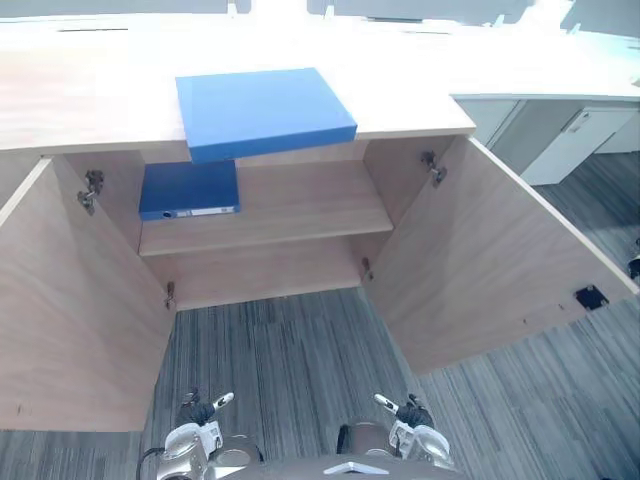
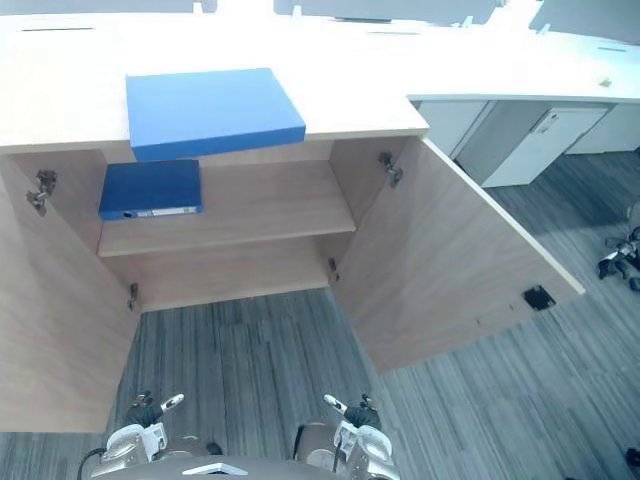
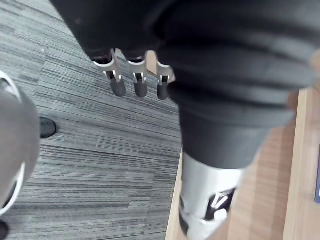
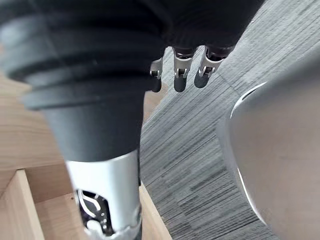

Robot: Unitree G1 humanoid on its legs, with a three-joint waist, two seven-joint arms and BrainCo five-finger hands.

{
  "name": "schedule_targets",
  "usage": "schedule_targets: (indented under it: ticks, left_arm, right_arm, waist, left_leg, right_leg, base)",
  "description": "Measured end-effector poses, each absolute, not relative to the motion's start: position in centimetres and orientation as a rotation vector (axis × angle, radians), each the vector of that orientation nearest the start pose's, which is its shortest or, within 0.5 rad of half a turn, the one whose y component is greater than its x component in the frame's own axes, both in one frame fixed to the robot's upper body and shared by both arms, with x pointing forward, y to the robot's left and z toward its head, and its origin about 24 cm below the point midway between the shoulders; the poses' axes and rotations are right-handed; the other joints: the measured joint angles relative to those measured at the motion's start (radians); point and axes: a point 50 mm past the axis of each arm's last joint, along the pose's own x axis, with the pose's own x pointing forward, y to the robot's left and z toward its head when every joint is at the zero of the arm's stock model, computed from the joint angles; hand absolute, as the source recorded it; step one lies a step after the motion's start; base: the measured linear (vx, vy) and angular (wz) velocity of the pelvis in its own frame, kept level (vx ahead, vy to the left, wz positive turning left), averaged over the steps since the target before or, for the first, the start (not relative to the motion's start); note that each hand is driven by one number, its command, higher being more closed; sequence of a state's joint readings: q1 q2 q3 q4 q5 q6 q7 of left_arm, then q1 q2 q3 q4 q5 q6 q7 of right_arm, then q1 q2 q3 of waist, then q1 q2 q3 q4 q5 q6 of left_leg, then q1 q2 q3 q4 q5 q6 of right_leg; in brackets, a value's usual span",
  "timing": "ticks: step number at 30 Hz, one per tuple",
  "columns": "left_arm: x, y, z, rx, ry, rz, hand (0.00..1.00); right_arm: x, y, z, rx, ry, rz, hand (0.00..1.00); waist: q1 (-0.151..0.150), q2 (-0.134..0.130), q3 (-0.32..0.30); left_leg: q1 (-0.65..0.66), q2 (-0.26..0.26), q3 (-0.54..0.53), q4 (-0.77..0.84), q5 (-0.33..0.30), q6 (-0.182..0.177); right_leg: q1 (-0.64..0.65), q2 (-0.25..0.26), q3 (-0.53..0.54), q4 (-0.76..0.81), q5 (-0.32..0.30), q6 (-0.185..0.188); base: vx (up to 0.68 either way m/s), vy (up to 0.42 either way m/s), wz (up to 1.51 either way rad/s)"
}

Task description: Walk over to the cabinet, pick up the folder, carry it to the office cabinet, place the folder inside the office cabinet, then close the office cabinet door

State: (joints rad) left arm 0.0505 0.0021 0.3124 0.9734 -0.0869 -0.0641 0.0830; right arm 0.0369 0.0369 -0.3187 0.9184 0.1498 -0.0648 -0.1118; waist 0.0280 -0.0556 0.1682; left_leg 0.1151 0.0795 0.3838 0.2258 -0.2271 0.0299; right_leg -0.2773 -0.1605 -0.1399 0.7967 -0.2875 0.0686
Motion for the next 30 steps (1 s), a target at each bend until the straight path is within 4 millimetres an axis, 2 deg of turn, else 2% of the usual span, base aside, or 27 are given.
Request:
schedule_targets:
  ticks: [2,3,4,5,6,8,10,11,12,14,18,19,20,21,23,25,27,30]
  left_arm:
    - [12.1,19.7,-15.0,-0.184,0.944,0.427,0.0]
    - [11.9,19.4,-15.1,-0.193,0.952,0.426,0.0]
    - [11.9,19.4,-15.1,-0.194,0.951,0.426,0.0]
    - [11.9,19.2,-15.2,-0.207,0.953,0.431,0.0]
    - [11.5,18.1,-15.5,-0.248,0.976,0.435,0.0]
    - [11.4,16.6,-15.7,-0.287,0.988,0.423,0.0]
    - [11.6,16.6,-15.7,-0.288,0.988,0.417,0.0]
    - [11.9,16.8,-15.5,-0.291,0.973,0.426,0.0]
    - [12.1,16.9,-15.4,-0.293,0.958,0.431,0.0]
    - [12.3,16.9,-15.3,-0.294,0.952,0.431,0.0]
    - [12.6,16.9,-15.2,-0.292,0.943,0.425,0.0]
    - [12.8,17.0,-15.2,-0.283,0.943,0.422,0.0]
    - [12.8,17.1,-15.2,-0.28,0.941,0.423,0.0]
    - [12.6,17.4,-15.2,-0.271,0.943,0.427,0.0]
    - [12.8,17.7,-15.1,-0.261,0.938,0.427,0.0]
    - [12.6,17.8,-15.2,-0.248,0.948,0.417,0.0]
    - [12.4,17.6,-15.3,-0.231,0.956,0.397,0.0]
    - [12.3,17.4,-15.3,-0.204,0.963,0.364,0.0]
  right_arm:
    - [13.4,-19.2,-14.4,0.254,0.881,-0.477,0.0]
    - [13.3,-19.3,-14.4,0.249,0.882,-0.479,0.0]
    - [13.2,-19.4,-14.4,0.249,0.886,-0.48,0.0]
    - [12.8,-19.4,-14.6,0.25,0.899,-0.486,0.0]
    - [12.3,-20.5,-14.6,0.221,0.904,-0.5,0.0]
    - [11.6,-21.5,-14.6,0.204,0.912,-0.526,0.0]
    - [11.5,-21.7,-14.6,0.202,0.914,-0.532,0.0]
    - [11.4,-21.6,-14.7,0.2,0.921,-0.526,0.0]
    - [11.3,-21.5,-14.7,0.196,0.924,-0.521,0.0]
    - [11.0,-21.4,-14.9,0.203,0.937,-0.525,0.0]
    - [10.7,-21.3,-15.0,0.209,0.95,-0.528,0.0]
    - [10.7,-21.1,-15.1,0.216,0.956,-0.529,0.0]
    - [10.7,-21.0,-15.1,0.22,0.958,-0.527,0.0]
    - [10.4,-20.5,-15.3,0.232,0.966,-0.524,0.0]
    - [10.1,-19.8,-15.5,0.25,0.978,-0.522,0.0]
    - [9.7,-19.6,-15.6,0.254,0.988,-0.523,0.0]
    - [9.6,-19.6,-15.6,0.253,0.991,-0.523,0.0]
    - [9.4,-19.6,-15.7,0.251,0.995,-0.525,0.0]
  waist:
    - [-0.006,0.007,-0.002]
    - [-0.007,0.015,-0.002]
    - [-0.007,0.012,-0.004]
    - [-0.014,0.001,-0.01]
    - [-0.015,0.051,-0.024]
    - [-0.022,0.088,-0.034]
    - [-0.028,0.097,-0.032]
    - [-0.026,0.093,-0.03]
    - [-0.012,0.091,-0.029]
    - [-0.004,0.088,-0.031]
    - [0.0,0.082,-0.032]
    - [0.004,0.076,-0.034]
    - [0.005,0.072,-0.039]
    - [0.001,0.048,-0.054]
    - [0.0,0.029,-0.06]
    - [0.002,0.021,-0.067]
    - [0.0,0.027,-0.068]
    - [0.0,0.022,-0.08]
  left_leg:
    - [0.037,0.004,-0.007,-0.035,0.002,-0.015]
    - [0.054,0.005,-0.025,-0.05,-0.006,-0.039]
    - [0.063,-0.002,-0.035,-0.056,-0.009,-0.052]
    - [0.08,-0.01,-0.069,-0.058,-0.025,-0.08]
    - [0.091,0.023,-0.091,-0.055,-0.03,-0.092]
    - [0.095,0.053,-0.119,-0.024,-0.031,-0.095]
    - [0.041,0.094,-0.143,0.131,-0.026,-0.099]
    - [-0.037,0.135,-0.157,0.318,-0.023,-0.111]
    - [-0.101,0.171,-0.148,0.462,-0.032,-0.116]
    - [-0.133,0.195,-0.102,0.477,-0.039,-0.103]
    - [-0.154,0.175,-0.076,0.235,-0.029,-0.097]
    - [-0.141,0.139,-0.087,0.098,0.062,-0.104]
    - [-0.134,0.133,-0.084,0.089,0.067,-0.101]
    - [-0.116,0.104,-0.08,0.045,0.079,-0.092]
    - [-0.104,0.086,-0.066,0.02,0.082,-0.086]
    - [-0.051,0.06,-0.041,-0.033,0.09,-0.075]
    - [-0.016,0.043,-0.029,-0.072,0.1,-0.07]
    - [-0.006,0.03,-0.026,-0.116,0.122,-0.069]
  right_leg:
    - [-0.025,0.028,-0.014,-0.166,0.019,-0.02]
    - [-0.02,0.049,-0.006,-0.305,0.079,-0.034]
    - [-0.015,0.051,0.0,-0.373,0.128,-0.043]
    - [-0.001,0.052,0.02,-0.405,0.24,-0.046]
    - [0.012,0.063,-0.008,-0.37,0.202,-0.05]
    - [0.042,0.072,-0.055,-0.358,0.145,-0.06]
    - [0.098,0.08,-0.088,-0.368,0.112,-0.07]
    - [0.141,0.089,-0.102,-0.39,0.097,-0.075]
    - [0.172,0.102,-0.105,-0.411,0.093,-0.081]
    - [0.217,0.108,-0.11,-0.446,0.095,-0.083]
    - [0.259,0.105,-0.088,-0.485,0.101,-0.066]
    - [0.256,0.098,-0.059,-0.48,0.098,-0.039]
    - [0.256,0.094,-0.051,-0.482,0.101,-0.034]
    - [0.26,0.087,-0.034,-0.516,0.115,-0.016]
    - [0.281,0.076,-0.027,-0.569,0.144,-0.007]
    - [0.323,0.066,-0.006,-0.628,0.171,0.002]
    - [0.348,0.06,0.001,-0.654,0.18,0.009]
    - [0.346,0.061,0.01,-0.676,0.194,0.01]
  base:
    - [0.32,-0.108,0.29]
    - [0.25,-0.128,0.31]
    - [0.33,-0.186,0.55]
    - [0.41,-0.258,0.6]
    - [0.41,-0.263,0.61]
    - [0.37,-0.253,0.61]
    - [0.27,-0.247,0.6]
    - [0.18,-0.2,0.25]
    - [0.17,-0.168,0.07]
    - [0.16,-0.061,-0.17]
    - [0.17,0.087,-0.2]
    - [0.15,0.169,-0.27]
    - [0.15,0.145,-0.23]
    - [0.12,0.099,-0.09]
    - [0.12,0.154,-0.14]
    - [0.08,0.149,-0.21]
    - [0.03,0.075,-0.11]
    - [0.0,0.024,-0.05]
